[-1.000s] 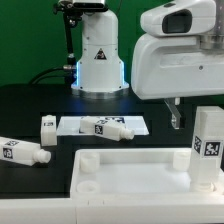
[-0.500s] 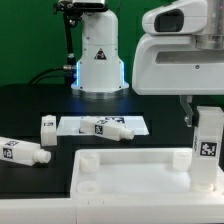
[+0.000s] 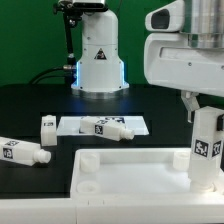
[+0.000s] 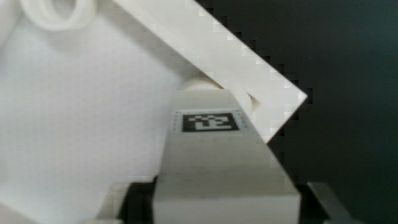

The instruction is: Assemble desk

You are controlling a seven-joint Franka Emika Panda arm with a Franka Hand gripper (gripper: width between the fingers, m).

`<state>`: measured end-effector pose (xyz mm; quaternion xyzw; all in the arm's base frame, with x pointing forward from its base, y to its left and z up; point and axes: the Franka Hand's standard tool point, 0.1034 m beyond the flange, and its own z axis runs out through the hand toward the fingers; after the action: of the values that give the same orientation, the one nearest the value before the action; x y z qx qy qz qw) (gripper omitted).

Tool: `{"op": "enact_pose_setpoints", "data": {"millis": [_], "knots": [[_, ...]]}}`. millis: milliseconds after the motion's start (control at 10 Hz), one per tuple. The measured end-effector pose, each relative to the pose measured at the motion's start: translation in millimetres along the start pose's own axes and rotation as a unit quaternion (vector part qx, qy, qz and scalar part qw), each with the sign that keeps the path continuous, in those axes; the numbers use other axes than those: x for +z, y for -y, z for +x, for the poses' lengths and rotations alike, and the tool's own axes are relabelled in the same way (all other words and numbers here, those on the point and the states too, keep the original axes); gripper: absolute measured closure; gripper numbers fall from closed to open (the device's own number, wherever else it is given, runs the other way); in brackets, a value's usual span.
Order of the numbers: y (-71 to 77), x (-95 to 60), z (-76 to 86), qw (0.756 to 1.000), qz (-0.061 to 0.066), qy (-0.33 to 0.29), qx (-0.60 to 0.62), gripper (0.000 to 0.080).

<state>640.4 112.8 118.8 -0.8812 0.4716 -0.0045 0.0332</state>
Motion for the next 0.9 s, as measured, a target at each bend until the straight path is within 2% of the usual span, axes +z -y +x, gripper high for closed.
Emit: {"op": "enact_pose_setpoints", "data": {"millis": [300,500,600,700,800,900], "knots": [[0.3,0.7,0.4,0.995,0.002,0.002,0.103,0.0515],[1.7,1.8,-0.5,0.956,0.021,0.023,0.293,0.0515],[4.0,1.6,-1.7,0.938,0.026,0.032,0.345,0.0515],[4.7,1.7,-1.7,0.928,0.03,0.038,0.369,0.0515],[4.3,2.0,-2.0,0.935,0.029,0.037,0.35,0.0515],[4.1,2.8,-2.2,0.945,0.029,0.037,0.325,0.0323]]}}
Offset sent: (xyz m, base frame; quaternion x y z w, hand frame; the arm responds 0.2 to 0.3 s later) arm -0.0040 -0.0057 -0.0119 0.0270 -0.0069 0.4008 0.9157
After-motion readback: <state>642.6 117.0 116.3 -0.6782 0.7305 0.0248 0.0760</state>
